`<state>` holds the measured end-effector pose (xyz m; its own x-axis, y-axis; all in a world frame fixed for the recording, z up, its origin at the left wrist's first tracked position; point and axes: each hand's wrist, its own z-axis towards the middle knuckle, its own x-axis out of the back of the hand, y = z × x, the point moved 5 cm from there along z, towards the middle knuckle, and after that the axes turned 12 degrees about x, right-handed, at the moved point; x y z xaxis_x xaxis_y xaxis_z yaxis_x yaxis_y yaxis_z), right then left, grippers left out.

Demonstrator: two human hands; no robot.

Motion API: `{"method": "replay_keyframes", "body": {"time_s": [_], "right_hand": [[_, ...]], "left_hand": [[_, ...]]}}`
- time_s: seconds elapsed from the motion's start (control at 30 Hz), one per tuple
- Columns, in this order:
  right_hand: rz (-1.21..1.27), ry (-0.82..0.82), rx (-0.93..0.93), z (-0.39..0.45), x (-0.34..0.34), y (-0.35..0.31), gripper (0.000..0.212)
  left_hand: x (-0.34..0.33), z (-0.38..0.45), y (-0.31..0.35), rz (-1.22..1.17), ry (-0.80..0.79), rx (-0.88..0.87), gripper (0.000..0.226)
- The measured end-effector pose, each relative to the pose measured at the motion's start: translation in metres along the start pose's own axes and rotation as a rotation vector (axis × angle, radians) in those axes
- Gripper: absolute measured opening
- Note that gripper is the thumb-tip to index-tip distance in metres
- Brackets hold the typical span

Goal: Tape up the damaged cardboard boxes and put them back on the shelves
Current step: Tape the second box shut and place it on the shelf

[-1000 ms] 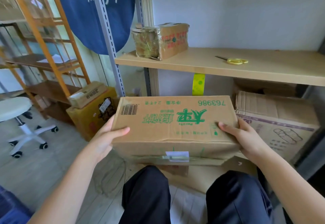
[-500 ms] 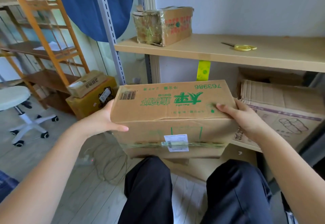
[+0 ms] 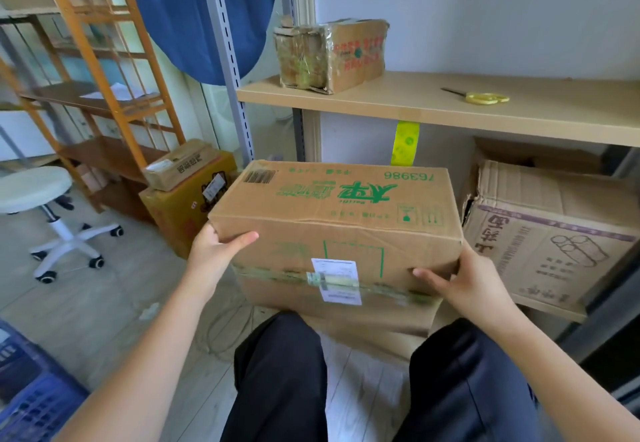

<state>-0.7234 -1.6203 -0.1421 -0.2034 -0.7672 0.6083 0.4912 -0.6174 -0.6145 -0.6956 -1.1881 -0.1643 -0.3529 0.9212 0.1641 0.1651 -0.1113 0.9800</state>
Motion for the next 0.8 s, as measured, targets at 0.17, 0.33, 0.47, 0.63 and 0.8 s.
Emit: {"method": "replay_keyframes", "body": {"time_s": [0.17, 0.33, 0.47, 0.63, 0.8], "right_hand": [[0.051, -0.132, -0.012, -0.017, -0.041, 0.006, 0.055], [0.176, -0.095, -0.177, 0.017, -0.057, 0.041, 0.027], [0.059, 0.015, -0.264, 0.074, -0.037, 0.074, 0.027], [-0.028, 0.082, -0.399, 0.136, -0.064, 0.106, 0.043], [0.027, 0.026, -0.598, 0.175, -0.089, 0.149, 0.054]], "left_hand": [[0.021, -0.001, -0.010, -0.155, 0.162, 0.035, 0.038], [-0.013, 0.025, -0.008, -0.016, 0.194, 0.050, 0.045], [-0.055, 0.086, 0.009, 0.192, 0.086, 0.069, 0.047], [-0.077, 0.167, 0.021, 0.482, -0.003, 0.113, 0.056], [-0.098, 0.227, 0.012, 0.572, -0.106, 0.212, 0.061]]}}
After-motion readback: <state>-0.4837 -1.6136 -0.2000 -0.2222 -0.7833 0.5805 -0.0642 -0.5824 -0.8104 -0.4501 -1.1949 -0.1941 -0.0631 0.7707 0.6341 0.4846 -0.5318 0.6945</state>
